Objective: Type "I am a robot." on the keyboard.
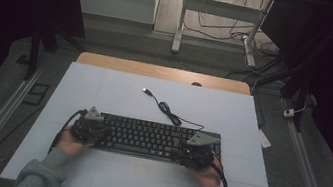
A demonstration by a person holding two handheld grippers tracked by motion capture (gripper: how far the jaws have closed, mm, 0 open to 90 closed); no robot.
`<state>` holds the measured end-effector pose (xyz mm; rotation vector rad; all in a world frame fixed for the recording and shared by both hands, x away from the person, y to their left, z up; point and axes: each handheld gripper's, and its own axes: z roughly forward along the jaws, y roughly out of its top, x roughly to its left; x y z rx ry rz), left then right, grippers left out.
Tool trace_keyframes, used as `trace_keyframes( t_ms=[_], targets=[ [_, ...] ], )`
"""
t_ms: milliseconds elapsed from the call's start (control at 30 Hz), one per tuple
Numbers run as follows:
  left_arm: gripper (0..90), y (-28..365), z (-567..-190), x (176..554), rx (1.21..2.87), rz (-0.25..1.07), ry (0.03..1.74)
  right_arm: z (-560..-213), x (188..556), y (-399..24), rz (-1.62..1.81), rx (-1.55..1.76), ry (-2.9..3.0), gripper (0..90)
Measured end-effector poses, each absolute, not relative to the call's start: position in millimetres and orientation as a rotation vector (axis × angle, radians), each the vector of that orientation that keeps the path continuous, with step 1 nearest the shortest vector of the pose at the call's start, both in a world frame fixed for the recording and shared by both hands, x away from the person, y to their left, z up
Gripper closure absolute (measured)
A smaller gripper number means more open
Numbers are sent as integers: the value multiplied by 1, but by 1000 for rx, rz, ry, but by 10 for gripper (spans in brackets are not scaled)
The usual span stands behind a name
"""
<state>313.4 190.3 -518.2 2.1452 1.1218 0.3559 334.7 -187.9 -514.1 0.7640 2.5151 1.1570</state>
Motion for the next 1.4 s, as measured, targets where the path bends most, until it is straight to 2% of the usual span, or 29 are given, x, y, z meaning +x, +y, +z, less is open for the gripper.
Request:
trace_keyframes(
  t_ms=[733, 933, 1400],
  targets=[
    [890, 188, -523, 315, 2163, 350, 1135, -515, 335, -187, 1145, 762, 2515, 514],
    [890, 193, -514, 312, 2082, 379, 1125, -515, 335, -187, 1146, 763, 2513, 513],
    [857, 203, -510, 312, 2023, 393, 1164, -515, 335, -187, 1143, 762, 2517, 512]
  ],
)
